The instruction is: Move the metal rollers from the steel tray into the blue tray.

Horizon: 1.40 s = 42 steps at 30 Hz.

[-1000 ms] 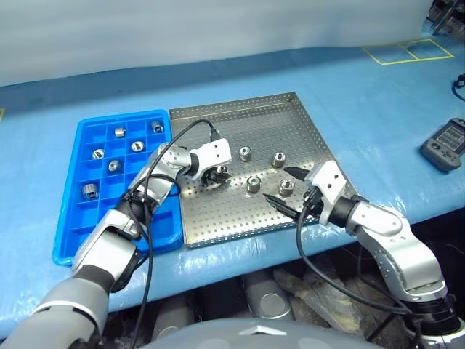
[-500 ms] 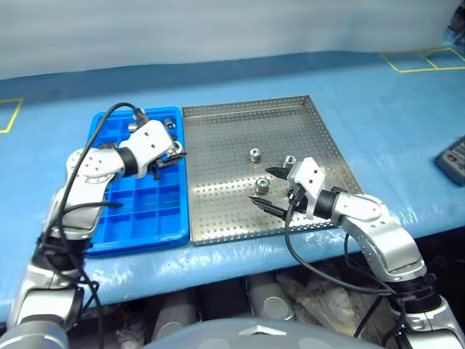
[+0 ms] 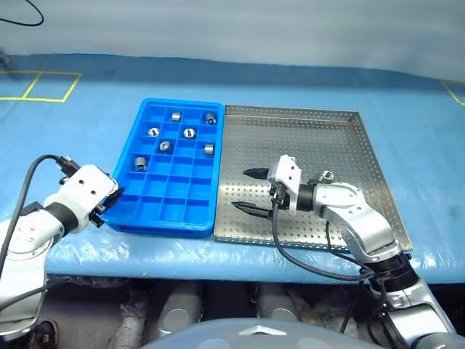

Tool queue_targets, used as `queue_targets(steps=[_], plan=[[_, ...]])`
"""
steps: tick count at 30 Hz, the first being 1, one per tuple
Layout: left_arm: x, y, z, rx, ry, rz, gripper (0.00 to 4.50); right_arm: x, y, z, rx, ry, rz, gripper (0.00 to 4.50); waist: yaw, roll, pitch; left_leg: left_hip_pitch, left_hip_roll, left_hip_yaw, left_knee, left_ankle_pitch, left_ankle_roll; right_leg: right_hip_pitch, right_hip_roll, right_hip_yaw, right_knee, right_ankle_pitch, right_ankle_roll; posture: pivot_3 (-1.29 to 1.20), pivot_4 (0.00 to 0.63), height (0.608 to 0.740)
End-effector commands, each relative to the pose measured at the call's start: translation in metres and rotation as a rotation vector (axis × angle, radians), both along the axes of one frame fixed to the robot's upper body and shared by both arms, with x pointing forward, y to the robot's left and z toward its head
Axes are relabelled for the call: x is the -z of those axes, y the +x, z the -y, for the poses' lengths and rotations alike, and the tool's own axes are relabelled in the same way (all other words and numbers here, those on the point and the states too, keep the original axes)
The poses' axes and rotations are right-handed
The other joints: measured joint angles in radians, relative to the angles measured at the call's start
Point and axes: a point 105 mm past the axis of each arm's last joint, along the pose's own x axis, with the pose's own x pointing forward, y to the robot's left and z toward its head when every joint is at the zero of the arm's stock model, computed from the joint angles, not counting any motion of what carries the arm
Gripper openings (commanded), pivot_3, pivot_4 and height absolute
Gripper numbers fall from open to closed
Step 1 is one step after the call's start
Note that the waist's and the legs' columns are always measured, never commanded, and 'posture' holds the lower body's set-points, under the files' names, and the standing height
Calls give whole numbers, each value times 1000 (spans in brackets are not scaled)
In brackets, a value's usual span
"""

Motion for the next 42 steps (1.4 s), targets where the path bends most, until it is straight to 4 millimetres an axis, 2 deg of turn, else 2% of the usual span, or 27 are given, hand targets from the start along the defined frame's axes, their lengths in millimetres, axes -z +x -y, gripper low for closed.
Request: queue_targets(steps=[1,8,16,24,25,27,31,35,38,41,42], plan=[[-3,-3,1,-22,-6,42,1691,-10,0,-1,-18,6,46,4500,-1,0,0,0,0,0,0,0,0,0,0,0,0,0,0,46,150,740],[10,1,4,-16,-42,6,1691,-10,0,3,-4,-1,47,4500,-3,0,0,0,0,0,0,0,-1,0,1,0,0,0,-1,19,150,740],[11,1,5,10,-51,-8,1691,-9,-1,7,15,-1,48,4500,-5,0,0,0,0,0,-1,0,-1,0,2,-1,0,-1,-2,7,150,740],[5,5,8,30,-62,23,4300,-10,0,7,27,3,56,4500,-6,0,0,0,0,0,-1,1,-1,0,2,-1,0,-2,-3,0,150,740],[3,6,7,18,-63,35,4458,-10,1,7,31,3,58,4500,-7,0,0,0,0,0,-1,1,-1,0,2,-1,0,-2,-3,-2,150,740],[-1,9,7,11,-77,64,4458,-10,1,8,35,3,59,4500,-7,0,0,0,0,0,-1,1,-1,0,2,-1,0,-2,-3,-5,150,740],[-18,18,33,113,-194,142,4458,-10,1,9,46,2,64,4500,-5,0,0,0,0,-1,-1,1,-1,1,2,-1,0,-2,-3,-29,150,740],[-34,34,89,364,-332,165,4458,-15,2,19,93,-7,86,4500,-3,0,0,0,-1,-1,-1,1,-1,1,1,-2,0,-1,-2,-71,150,740],[-34,50,130,550,-362,120,4458,-17,0,33,149,-33,107,4500,-6,0,-1,0,-1,-1,-1,1,-1,2,1,-2,0,0,-1,-112,150,740],[-30,61,150,634,-346,89,4458,-17,-1,41,189,-58,116,4500,-31,0,-1,0,-2,1,-1,1,-1,1,1,0,0,0,-1,-170,150,740],[-27,66,166,699,-346,59,4458,-16,-2,50,229,-84,123,4500,-39,0,-1,0,-1,1,-1,1,-1,1,2,1,0,0,-1,-195,150,740]])
